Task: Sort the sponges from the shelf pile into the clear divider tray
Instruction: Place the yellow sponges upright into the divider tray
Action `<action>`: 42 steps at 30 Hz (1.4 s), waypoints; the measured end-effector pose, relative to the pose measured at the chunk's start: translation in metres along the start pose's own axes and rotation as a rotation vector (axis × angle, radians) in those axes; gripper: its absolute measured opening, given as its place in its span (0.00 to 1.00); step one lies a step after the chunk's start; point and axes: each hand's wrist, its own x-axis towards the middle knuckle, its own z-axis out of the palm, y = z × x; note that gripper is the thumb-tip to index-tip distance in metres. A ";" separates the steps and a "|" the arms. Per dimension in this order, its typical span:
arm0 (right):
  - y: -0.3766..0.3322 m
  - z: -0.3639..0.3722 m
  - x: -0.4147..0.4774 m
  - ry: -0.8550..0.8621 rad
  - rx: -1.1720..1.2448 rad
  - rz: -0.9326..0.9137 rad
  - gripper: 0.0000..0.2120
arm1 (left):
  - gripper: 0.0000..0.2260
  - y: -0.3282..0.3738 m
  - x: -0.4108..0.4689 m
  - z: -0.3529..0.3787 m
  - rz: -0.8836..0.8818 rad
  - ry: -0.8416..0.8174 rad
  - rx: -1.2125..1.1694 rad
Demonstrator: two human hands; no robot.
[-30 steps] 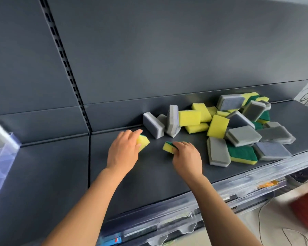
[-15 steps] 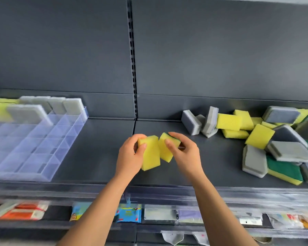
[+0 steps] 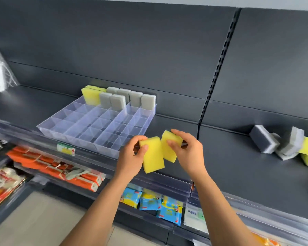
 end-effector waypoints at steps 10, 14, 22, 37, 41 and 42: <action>-0.072 0.146 0.015 -0.090 0.035 -0.054 0.14 | 0.08 -0.056 0.028 -0.148 -0.044 0.045 0.003; -0.093 0.189 0.028 -0.124 0.034 -0.060 0.14 | 0.07 -0.073 0.046 -0.191 -0.053 0.051 -0.016; -0.115 0.250 0.075 -0.159 -0.044 -0.086 0.16 | 0.08 -0.104 0.103 -0.239 -0.057 0.033 -0.016; -0.115 0.337 0.206 -0.167 -0.209 -0.119 0.18 | 0.11 -0.146 0.250 -0.286 -0.056 -0.057 -0.057; -0.114 0.355 0.229 -0.156 -0.296 -0.105 0.17 | 0.13 -0.155 0.285 -0.295 0.004 -0.066 0.039; -0.114 0.358 0.233 -0.156 -0.318 -0.103 0.17 | 0.12 -0.156 0.291 -0.296 0.024 -0.065 0.074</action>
